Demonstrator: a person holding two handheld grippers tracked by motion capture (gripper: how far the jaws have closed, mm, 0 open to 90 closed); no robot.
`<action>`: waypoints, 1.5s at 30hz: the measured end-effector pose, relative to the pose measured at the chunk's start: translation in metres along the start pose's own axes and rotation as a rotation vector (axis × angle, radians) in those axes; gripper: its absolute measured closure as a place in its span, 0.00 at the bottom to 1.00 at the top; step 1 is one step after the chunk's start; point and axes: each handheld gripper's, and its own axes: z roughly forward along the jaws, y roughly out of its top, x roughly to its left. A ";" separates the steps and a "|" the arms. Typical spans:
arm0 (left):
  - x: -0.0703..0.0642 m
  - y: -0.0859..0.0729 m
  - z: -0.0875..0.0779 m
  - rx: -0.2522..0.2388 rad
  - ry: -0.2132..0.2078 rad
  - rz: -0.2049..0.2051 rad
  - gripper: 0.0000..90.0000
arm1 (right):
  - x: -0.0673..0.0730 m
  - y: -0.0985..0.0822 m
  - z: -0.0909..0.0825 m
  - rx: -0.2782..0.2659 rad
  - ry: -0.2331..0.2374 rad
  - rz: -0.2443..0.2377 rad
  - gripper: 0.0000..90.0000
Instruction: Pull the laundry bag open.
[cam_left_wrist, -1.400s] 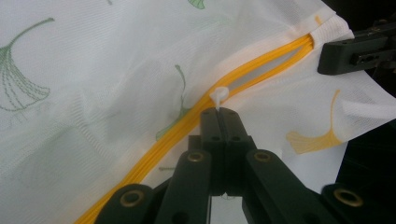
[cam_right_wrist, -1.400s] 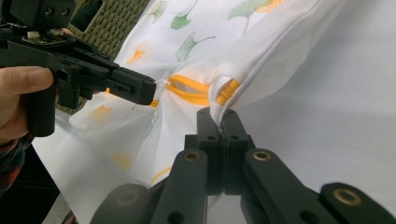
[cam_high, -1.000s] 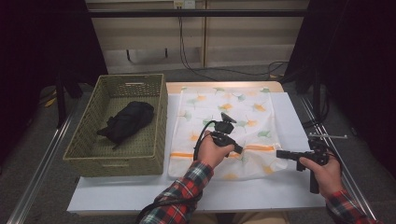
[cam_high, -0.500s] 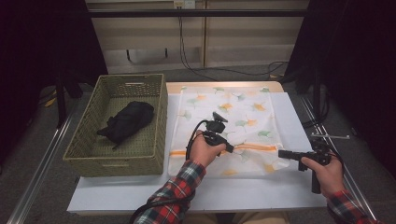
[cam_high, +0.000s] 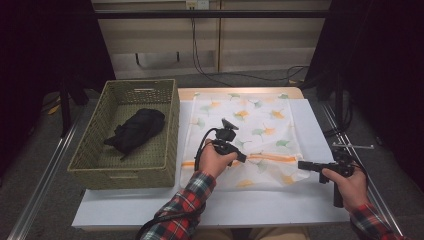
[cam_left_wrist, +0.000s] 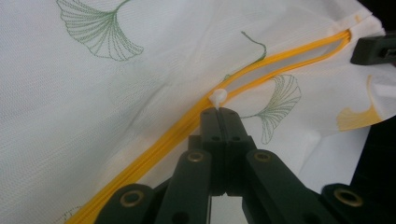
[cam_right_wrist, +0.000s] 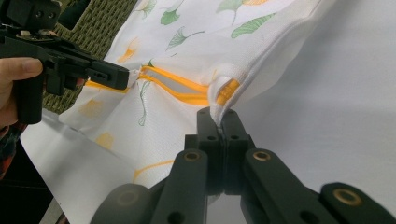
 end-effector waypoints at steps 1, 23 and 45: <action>0.002 0.000 -0.001 0.012 0.004 0.015 1.00 | 0.000 0.000 0.000 -0.003 0.001 -0.003 1.00; 0.011 -0.006 -0.006 -0.001 0.028 -0.017 1.00 | 0.000 0.000 0.000 0.009 -0.017 -0.005 1.00; 0.011 -0.007 -0.004 0.040 0.087 0.033 1.00 | 0.001 0.001 -0.001 0.005 -0.026 -0.007 1.00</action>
